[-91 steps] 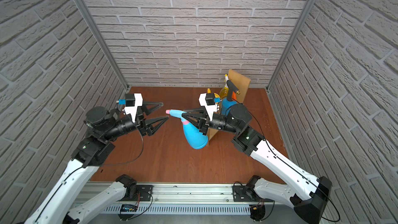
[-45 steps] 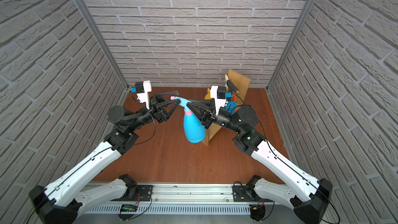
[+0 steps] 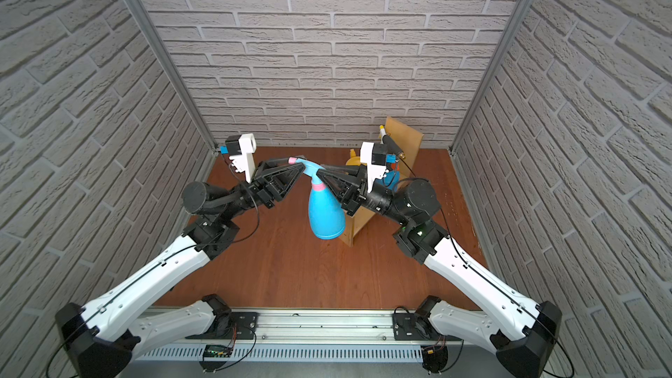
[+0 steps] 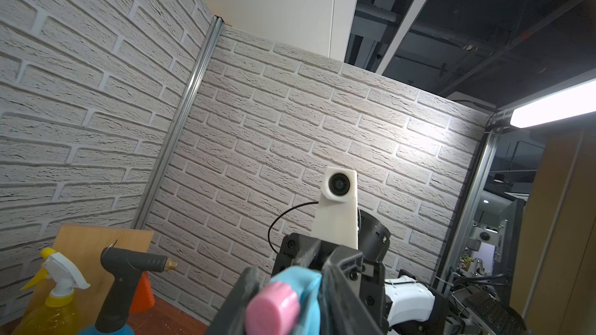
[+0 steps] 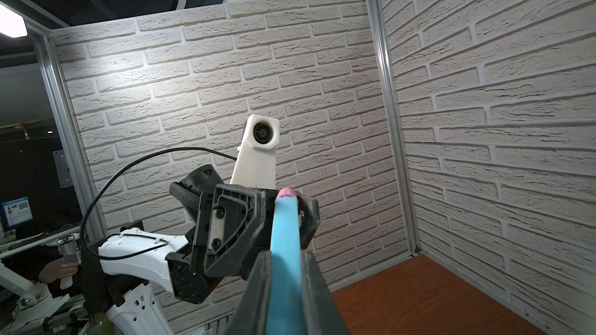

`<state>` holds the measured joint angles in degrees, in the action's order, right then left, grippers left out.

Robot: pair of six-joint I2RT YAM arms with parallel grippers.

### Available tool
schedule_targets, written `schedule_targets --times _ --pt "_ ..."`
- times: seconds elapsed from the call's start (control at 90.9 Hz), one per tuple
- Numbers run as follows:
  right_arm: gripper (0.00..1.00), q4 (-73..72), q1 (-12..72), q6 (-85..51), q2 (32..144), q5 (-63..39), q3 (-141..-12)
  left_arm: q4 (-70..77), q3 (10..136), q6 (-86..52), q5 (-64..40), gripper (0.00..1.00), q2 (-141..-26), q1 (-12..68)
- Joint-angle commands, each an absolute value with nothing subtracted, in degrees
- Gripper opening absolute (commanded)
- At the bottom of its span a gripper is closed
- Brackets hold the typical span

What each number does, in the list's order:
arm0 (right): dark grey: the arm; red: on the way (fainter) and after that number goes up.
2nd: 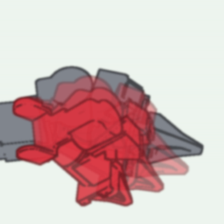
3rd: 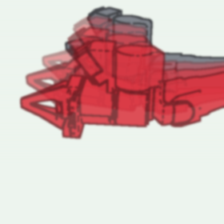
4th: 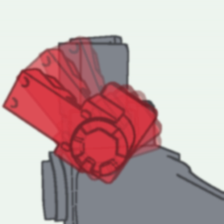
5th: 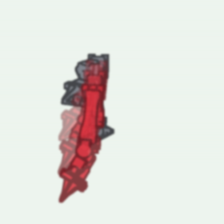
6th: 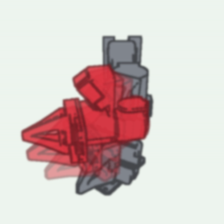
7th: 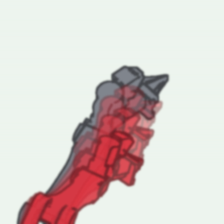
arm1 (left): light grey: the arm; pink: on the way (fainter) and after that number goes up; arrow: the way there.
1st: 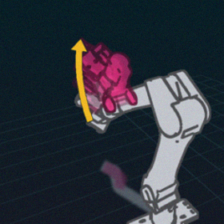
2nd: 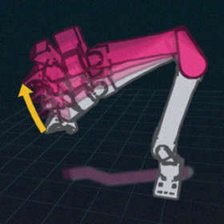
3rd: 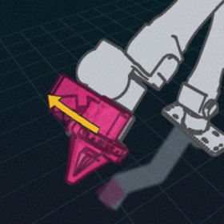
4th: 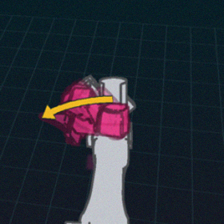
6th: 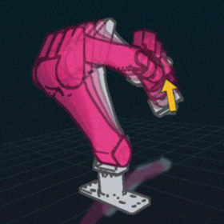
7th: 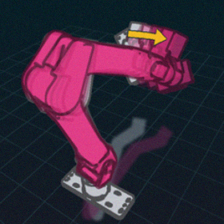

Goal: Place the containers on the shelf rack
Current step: 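Pick up a container from the center of the board.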

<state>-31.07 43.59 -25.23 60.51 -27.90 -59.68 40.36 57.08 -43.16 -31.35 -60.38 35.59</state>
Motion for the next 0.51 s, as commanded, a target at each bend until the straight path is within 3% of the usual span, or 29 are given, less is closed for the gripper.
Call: schedule_targets --times 0.0,0.198,0.319,0.396,0.495 --pt "0.03 -34.96 43.45 -25.99 59.34 -27.62 -60.13 43.75 58.74 -43.59 -33.04 0.27 -60.16 36.12" --pt "0.03 -33.76 43.43 -25.65 59.32 -27.71 -60.16 42.62 59.77 -42.83 -33.92 0.00 -60.43 36.12" --pt "0.06 -31.65 43.49 -25.10 59.33 -27.65 -60.36 38.50 60.58 -38.65 -35.47 0.00 -59.88 36.11" --pt "0.20 -29.49 43.44 -24.29 59.09 -27.30 -60.38 33.34 61.09 -33.51 -36.77 0.00 -58.61 36.12" --pt "0.53 -23.29 43.42 -21.11 57.51 -26.00 -60.76 21.85 62.78 -22.12 -39.67 0.00 -56.66 35.76"
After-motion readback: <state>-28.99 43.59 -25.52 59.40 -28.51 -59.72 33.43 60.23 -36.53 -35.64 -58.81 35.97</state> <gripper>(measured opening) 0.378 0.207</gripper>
